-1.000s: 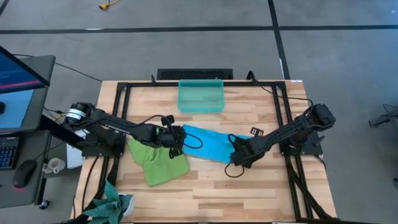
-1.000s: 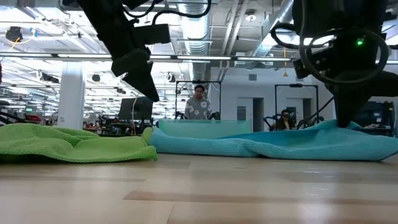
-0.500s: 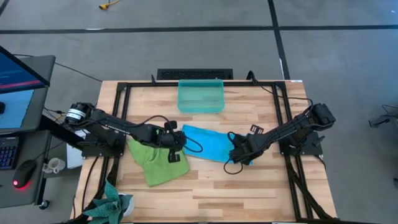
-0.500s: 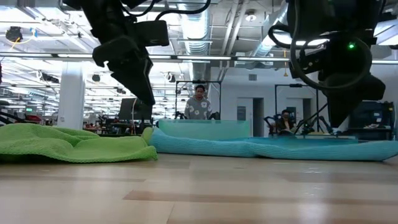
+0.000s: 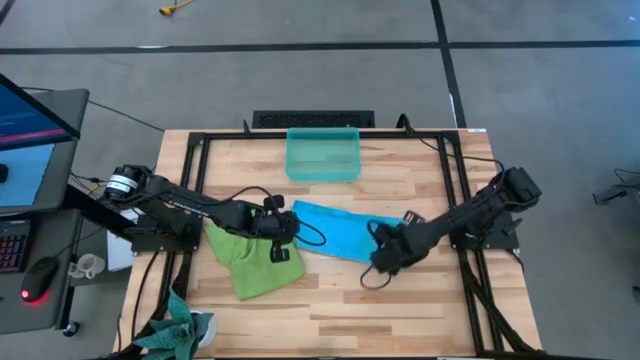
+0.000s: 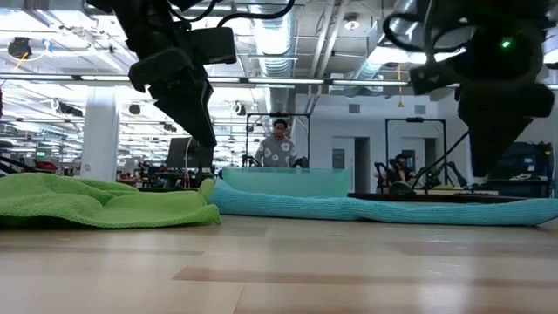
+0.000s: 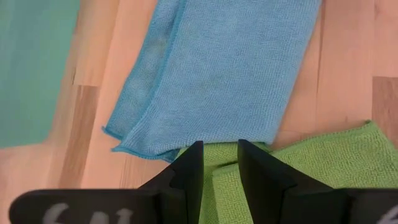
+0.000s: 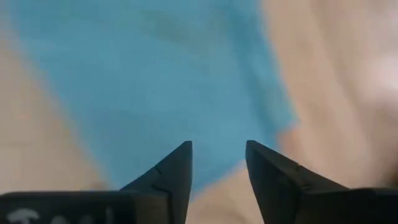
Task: Roll microfiber towels into tight, uniform cylinder then place into a basket
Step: Fold the blue microfiber cloth
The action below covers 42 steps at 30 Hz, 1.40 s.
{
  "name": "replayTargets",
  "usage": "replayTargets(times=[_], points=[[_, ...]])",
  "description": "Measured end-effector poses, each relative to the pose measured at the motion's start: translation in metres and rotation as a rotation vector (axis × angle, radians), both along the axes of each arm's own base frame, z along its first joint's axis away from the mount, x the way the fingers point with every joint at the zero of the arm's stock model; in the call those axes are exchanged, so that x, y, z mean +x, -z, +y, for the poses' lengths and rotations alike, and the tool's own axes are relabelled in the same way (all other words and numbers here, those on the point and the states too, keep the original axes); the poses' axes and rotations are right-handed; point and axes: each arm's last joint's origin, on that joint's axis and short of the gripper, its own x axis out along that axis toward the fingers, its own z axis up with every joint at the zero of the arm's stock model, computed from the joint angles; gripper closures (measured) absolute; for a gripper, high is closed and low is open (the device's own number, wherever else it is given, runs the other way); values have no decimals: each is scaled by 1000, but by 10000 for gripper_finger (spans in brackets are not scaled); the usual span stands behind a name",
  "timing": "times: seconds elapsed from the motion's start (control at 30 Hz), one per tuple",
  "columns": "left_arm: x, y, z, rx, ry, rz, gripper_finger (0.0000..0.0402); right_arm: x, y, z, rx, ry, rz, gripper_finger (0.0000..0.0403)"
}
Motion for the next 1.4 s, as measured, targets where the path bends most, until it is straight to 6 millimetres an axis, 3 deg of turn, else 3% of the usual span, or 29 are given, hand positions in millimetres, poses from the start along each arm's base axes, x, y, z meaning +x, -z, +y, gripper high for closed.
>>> replayTargets(times=[0.2, 0.37, 0.67, 0.9, 1.4], points=[[-1, 0, -8, -1, 28, 0, 310, -8, 7, 22, 2, -70, -76, 254], [-3, 0, -15, -1, 52, -1, 310, -9, 6, 26, -99, -67, -156, 264], [-1, -2, -22, -10, 73, -38, 310, -1, 10, 20, -67, -32, -193, 281], [-4, -1, -30, -8, 102, -28, 310, -12, 34, 11, -1, 12, -156, 290], [-19, 5, -40, -97, 67, 104, 310, -40, 43, -5, -52, 131, 80, 296]])
